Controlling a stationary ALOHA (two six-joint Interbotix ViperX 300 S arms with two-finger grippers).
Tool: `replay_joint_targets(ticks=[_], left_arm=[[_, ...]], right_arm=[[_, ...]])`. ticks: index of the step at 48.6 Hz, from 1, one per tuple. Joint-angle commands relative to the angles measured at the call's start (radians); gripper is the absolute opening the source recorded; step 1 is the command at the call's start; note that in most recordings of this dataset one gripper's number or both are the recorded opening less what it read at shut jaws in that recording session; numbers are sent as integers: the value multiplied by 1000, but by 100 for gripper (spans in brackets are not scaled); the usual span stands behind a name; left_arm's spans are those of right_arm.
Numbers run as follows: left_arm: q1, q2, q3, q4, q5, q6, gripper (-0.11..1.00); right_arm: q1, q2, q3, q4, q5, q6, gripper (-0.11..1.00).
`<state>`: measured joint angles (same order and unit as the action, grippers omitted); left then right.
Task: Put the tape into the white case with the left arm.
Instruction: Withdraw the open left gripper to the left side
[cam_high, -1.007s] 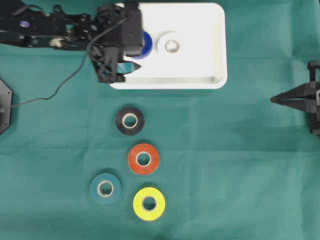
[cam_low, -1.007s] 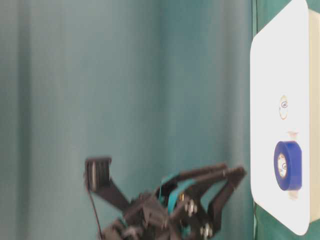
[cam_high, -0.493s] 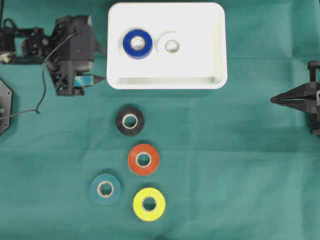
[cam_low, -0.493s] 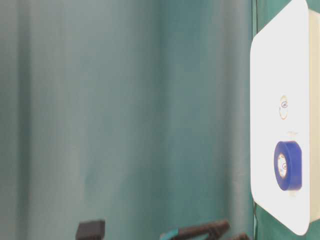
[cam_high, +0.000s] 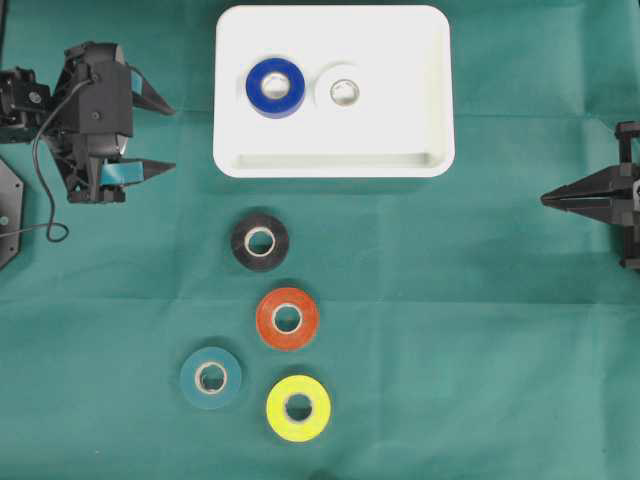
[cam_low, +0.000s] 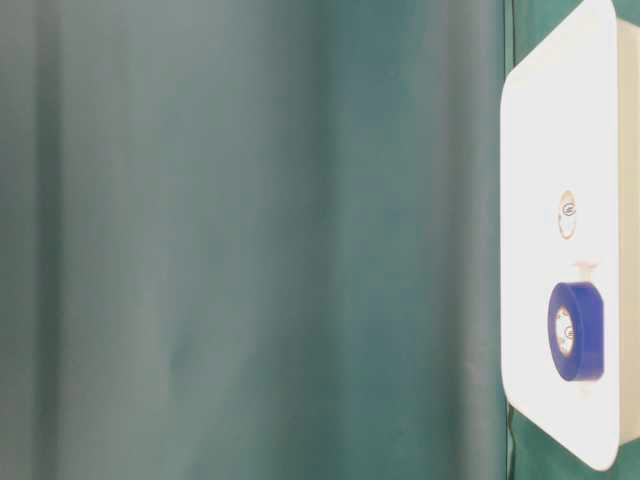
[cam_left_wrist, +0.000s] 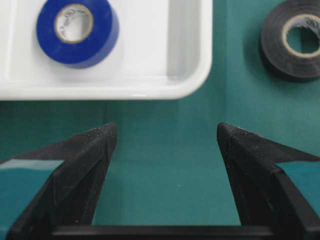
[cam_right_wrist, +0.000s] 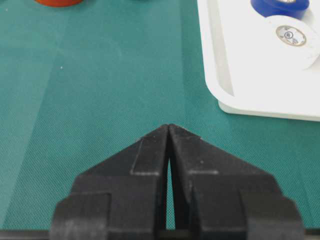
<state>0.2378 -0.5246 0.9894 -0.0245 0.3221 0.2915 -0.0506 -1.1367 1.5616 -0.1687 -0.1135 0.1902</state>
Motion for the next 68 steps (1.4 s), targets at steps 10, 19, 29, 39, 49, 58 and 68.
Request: replay_joint_targets(ticks=[10,19,29,39,49,58,68], left_arm=[[-34,12,-15,-2,-6,-2,81],[-83,6,-6,-3,-5,-2,81],[-176,3,5,-2,-5,-2,81],[-268,3,15,-3,-3,-2,81],[-337,3,29,-3,3,-2,81],[-403,5,34,-3,26,-2,81],[-465,3,35,-3,101,-2,80]], right_arm=[[-2,6,-11,-2,-12,0,-9],[-2,6,-11,-2,-12,0,-9],[-2,6,-11,-2,-12,0,-9],[-2,6,-11,-2,-12,0,-10],[-2,6,-11,-2,-12,0,-10],[-2,6,-11,-2,-12,0,-9],[-2,5,-11,-2,-12,0,-9]])
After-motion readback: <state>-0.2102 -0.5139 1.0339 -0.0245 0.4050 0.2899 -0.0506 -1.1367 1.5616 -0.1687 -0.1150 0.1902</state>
